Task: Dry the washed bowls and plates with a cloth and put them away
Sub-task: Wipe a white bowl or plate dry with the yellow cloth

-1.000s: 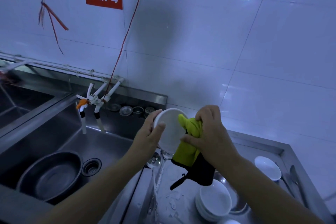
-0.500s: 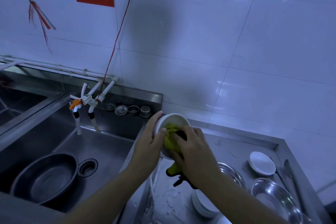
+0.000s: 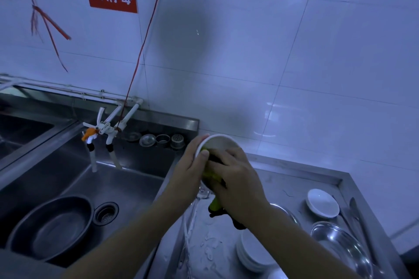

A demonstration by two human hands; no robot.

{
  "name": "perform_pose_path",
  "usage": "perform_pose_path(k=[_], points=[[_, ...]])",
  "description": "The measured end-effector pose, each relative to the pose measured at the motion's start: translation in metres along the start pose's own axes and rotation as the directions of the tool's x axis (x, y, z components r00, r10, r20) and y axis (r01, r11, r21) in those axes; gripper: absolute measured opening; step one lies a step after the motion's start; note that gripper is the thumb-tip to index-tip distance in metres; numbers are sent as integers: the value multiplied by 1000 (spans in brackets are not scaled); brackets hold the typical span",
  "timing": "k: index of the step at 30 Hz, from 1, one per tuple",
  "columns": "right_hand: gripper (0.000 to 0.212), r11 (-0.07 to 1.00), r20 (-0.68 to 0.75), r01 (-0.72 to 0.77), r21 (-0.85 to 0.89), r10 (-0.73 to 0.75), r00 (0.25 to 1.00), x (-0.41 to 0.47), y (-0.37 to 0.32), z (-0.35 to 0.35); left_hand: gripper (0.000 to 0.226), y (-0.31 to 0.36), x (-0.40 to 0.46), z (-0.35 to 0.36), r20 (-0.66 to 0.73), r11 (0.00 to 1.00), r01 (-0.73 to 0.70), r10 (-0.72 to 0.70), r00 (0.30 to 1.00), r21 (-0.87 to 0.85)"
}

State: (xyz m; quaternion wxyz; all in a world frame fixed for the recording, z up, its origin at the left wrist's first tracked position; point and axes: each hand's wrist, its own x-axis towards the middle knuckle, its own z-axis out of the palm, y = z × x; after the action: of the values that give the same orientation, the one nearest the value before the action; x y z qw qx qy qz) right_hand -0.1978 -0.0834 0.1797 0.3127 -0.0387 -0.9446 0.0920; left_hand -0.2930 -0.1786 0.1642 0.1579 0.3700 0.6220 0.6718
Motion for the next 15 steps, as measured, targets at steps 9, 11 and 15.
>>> perform_pose_path(k=[9, 11, 15], points=[[36, 892, 301, 279, -356, -174, 938, -4, 21, -24, 31, 17, 13, -14, 182, 968, 135, -175, 968, 210], [33, 881, 218, 249, -402, -172, 961, 0, 21, -21, 30, 22, 17, -16, 259, 959, 205, -252, 932, 197], [32, 931, 60, 123, -343, -109, 992, 0, 14, -11, 31, 24, 17, -13, 281, 962, 169, -227, 932, 215]])
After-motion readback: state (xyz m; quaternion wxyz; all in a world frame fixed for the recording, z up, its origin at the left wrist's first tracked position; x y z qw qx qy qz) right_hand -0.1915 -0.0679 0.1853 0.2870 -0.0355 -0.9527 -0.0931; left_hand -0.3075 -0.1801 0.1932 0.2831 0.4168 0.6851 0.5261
